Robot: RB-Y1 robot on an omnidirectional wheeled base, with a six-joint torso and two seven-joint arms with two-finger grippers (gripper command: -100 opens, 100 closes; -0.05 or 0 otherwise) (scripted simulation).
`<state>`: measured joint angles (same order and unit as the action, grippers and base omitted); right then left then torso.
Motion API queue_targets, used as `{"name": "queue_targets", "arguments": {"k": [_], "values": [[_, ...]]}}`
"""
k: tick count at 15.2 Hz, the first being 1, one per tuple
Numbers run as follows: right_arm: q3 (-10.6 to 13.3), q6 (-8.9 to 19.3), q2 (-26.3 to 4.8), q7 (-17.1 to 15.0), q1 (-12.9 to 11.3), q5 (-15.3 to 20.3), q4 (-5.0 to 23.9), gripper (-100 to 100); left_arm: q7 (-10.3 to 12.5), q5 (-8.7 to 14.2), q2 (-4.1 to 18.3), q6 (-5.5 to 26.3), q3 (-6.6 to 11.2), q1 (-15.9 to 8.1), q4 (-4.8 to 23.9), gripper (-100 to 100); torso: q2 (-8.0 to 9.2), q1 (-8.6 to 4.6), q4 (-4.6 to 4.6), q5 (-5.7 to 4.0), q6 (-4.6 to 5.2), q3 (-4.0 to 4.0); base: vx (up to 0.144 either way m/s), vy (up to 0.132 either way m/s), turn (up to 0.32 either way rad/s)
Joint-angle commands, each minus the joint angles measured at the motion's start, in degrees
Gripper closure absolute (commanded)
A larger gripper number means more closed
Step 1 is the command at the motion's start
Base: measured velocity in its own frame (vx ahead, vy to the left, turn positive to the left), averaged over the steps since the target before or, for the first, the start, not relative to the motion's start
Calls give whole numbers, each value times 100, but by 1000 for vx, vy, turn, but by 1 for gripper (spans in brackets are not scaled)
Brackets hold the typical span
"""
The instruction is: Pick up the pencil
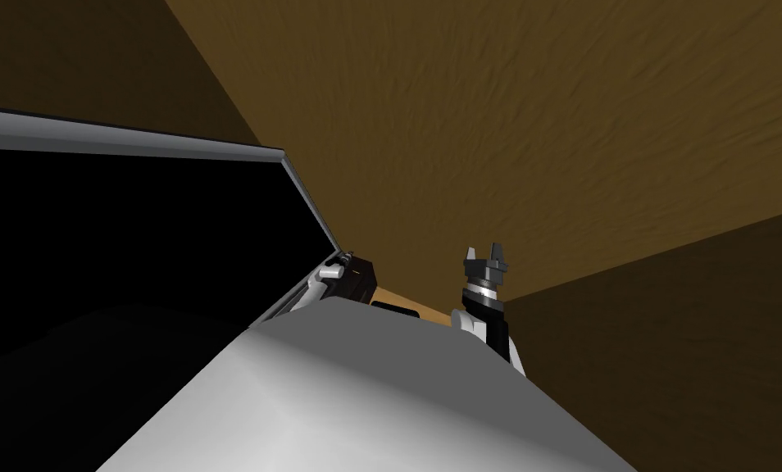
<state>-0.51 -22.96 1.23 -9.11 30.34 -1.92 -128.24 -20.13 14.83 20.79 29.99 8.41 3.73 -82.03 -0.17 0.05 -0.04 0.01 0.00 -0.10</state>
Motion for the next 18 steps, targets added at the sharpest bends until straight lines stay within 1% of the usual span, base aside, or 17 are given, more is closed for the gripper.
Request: {"name": "queue_targets", "arguments": {"k": [1, 2, 3, 4, 5, 6, 7, 8, 9, 10, 11, 12, 13, 14, 15, 16, 18], "values": [[0, 0, 0, 0, 0, 0, 0, 0, -44, 82, 57, 161, -1, -90, 194, -100, 0, 0, 0, 0, 0, 0, 27, 11, -10], [0, 0, 0, 0, 0, 0, 0, 0, -127, 205, 115, 383, 29, -227, 383, -100, 2, 0, 0, 0, -1, 1, 34, 15, -29], [0, 0, 0, 0, 0, 0, 0, 0, -127, 205, 115, 479, 29, -227, 466, -100, 0, 1, 0, 0, 0, 0, 39, 17, -38], [0, 0, 0, 0, 0, 0, 0, 0, -209, 325, 171, 617, 59, -362, 598, -100, -1, 1, 0, 0, 0, 0, 44, 20, -47], [0, 0, 0, 0, 0, 0, 0, 0, -209, 325, 171, 738, 59, -362, 712, -100, -3, 2, 0, 0, 1, -1, 47, 20, -40], [0, 0, 0, 0, 0, 0, 0, 0, -209, 325, 171, 791, 59, -362, 732, -100, -4, 3, -1, 0, 0, -2, 34, 12, -14], [0, 0, 0, 0, 0, 0, 0, 0, -289, 443, 224, 974, 89, -493, 916, -100, -2, 1, -1, 0, -1, -1, 34, 9, -31], [0, 0, 0, 0, 0, 0, 0, 0, -289, 443, 224, 1081, 89, -493, 994, -100, -1, 0, 0, 0, 0, -1, 37, 9, -33], [0, 0, 0, 0, 0, 0, 0, 0, -289, 443, 224, 1097, 89, -493, 994, -100, -2, -1, 0, 0, 0, -1, 27, 9, -16], [0, 0, 0, 0, 0, 0, 0, 0, -367, 558, 275, 1317, 117, -622, 1216, -100, 1, -2, 0, 0, -1, 0, 31, 12, -27], [0, 0, 0, 0, 0, 0, 0, 0, -367, 558, 275, 1395, 117, -622, 1248, -100, 1, -1, 0, -1, 0, 0, 36, 15, -36], [0, 0, 0, 0, 0, 0, 0, 0, -367, 558, 275, 1395, 117, -622, 1248, -100, 0, 0, 0, 0, 0, 0, 23, 11, -17], [0, 0, 0, 0, 0, 0, 0, 0, -443, 670, 322, 1589, 145, -746, 1495, -100, 3, -1, 0, 0, -1, 2, 27, 11, -31], [0, 0, 0, 0, 0, 0, 0, 0, -443, 670, 322, 1684, 145, -746, 1495, -100, 3, -1, 1, -1, 0, 2, 33, 13, -34], [0, 0, 0, 0, 0, 0, 0, 0, -443, 670, 322, 1684, 145, -746, 1495, -100, 2, -1, 0, 0, -1, 1, 26, 10, -11], [0, 0, 0, 0, 0, 0, 0, 0, -516, 777, 367, 1886, 172, -866, 1733, -100, 3, -2, 1, 0, -1, 2, 30, 11, -27], [0, 0, 0, 0, 0, 0, 0, 0, -516, 777, 367, 1963, 172, -866, 1733, -100, 2, -1, 0, -1, 0, 1, 29, 13, -22]]}}
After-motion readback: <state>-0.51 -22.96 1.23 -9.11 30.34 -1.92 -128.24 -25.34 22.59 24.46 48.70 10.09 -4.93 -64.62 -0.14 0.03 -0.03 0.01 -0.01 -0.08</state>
